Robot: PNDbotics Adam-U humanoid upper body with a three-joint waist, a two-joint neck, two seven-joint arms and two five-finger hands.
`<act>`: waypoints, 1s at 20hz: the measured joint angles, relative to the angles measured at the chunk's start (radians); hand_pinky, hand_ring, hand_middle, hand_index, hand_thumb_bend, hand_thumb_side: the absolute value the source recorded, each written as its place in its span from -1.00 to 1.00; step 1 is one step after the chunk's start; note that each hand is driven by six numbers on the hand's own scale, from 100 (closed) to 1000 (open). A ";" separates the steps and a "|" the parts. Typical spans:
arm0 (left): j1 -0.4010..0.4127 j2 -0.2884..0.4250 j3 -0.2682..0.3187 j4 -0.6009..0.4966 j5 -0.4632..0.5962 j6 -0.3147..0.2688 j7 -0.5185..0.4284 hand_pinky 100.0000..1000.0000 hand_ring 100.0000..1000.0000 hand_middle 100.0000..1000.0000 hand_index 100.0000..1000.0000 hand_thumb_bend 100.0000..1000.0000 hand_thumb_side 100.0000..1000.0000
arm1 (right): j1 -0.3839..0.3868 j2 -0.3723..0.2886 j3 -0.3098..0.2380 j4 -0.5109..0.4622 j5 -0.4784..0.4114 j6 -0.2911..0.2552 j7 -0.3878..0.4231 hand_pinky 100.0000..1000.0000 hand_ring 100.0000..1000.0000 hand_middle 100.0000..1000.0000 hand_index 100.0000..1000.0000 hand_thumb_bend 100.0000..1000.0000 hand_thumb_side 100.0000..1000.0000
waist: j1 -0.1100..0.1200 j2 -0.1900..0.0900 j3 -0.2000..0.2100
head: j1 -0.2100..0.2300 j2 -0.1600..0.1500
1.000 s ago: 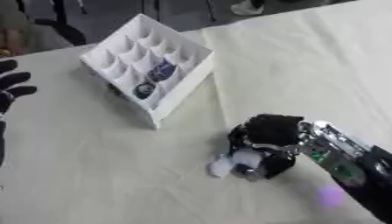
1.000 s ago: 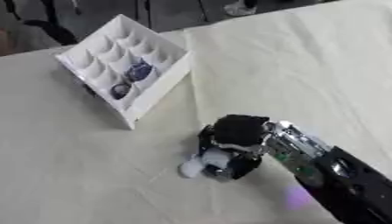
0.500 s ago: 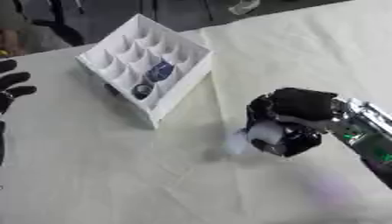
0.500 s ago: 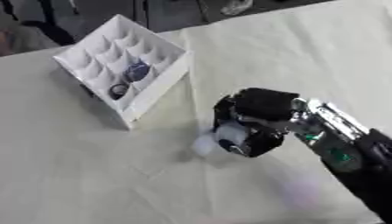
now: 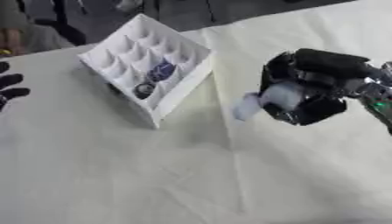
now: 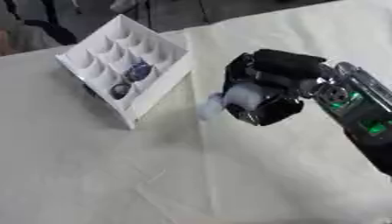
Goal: Pick up objects on the table and place them in the box.
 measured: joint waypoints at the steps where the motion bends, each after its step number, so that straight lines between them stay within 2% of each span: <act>1: -0.004 0.000 -0.003 0.000 0.006 0.000 0.000 0.41 0.53 0.56 0.76 -0.66 0.93 | -0.012 0.000 -0.011 0.013 -0.009 0.010 -0.005 -1.00 -1.00 -0.18 -0.30 -1.00 -0.87 | 0.000 0.001 0.011 | -0.007 -0.003; 4: -0.023 0.006 -0.018 0.000 0.023 0.000 0.001 0.40 0.52 0.56 0.75 -0.66 0.90 | -0.043 -0.002 -0.040 0.057 -0.019 0.046 -0.045 -1.00 -1.00 -0.18 -0.30 -1.00 -0.88 | -0.005 0.009 0.062 | -0.032 -0.019; 8: -0.059 0.017 -0.037 0.000 0.051 0.002 0.004 0.39 0.52 0.56 0.74 -0.66 0.89 | -0.064 -0.005 -0.067 0.123 -0.001 0.107 -0.138 -1.00 -1.00 -0.17 -0.31 -1.00 -0.87 | -0.044 0.014 0.147 | -0.071 -0.045; 10: -0.070 0.018 -0.047 0.000 0.065 0.003 0.004 0.39 0.52 0.56 0.74 -0.67 0.89 | -0.073 -0.005 -0.075 0.164 0.015 0.140 -0.184 -1.00 -1.00 -0.17 -0.32 -1.00 -0.87 | -0.051 0.017 0.183 | -0.089 -0.057; 13: -0.087 0.021 -0.063 0.000 0.081 0.004 -0.001 0.39 0.52 0.56 0.74 -0.67 0.88 | -0.086 -0.005 -0.092 0.225 0.027 0.186 -0.243 -1.00 -1.00 -0.17 -0.33 -1.00 -0.85 | -0.055 0.022 0.215 | -0.115 -0.079; 17: -0.110 0.023 -0.081 0.000 0.095 0.009 -0.016 0.39 0.52 0.55 0.74 -0.66 0.89 | -0.108 0.002 -0.113 0.297 0.026 0.242 -0.317 -1.00 -1.00 -0.18 -0.35 -1.00 -0.82 | -0.079 0.035 0.248 | -0.148 -0.101; 20: -0.126 0.023 -0.093 0.000 0.104 0.014 -0.030 0.39 0.51 0.55 0.74 -0.65 0.88 | -0.117 0.006 -0.126 0.339 0.012 0.280 -0.368 -1.00 -1.00 -0.15 -0.34 -1.00 -0.77 | -0.088 0.041 0.267 | -0.173 -0.114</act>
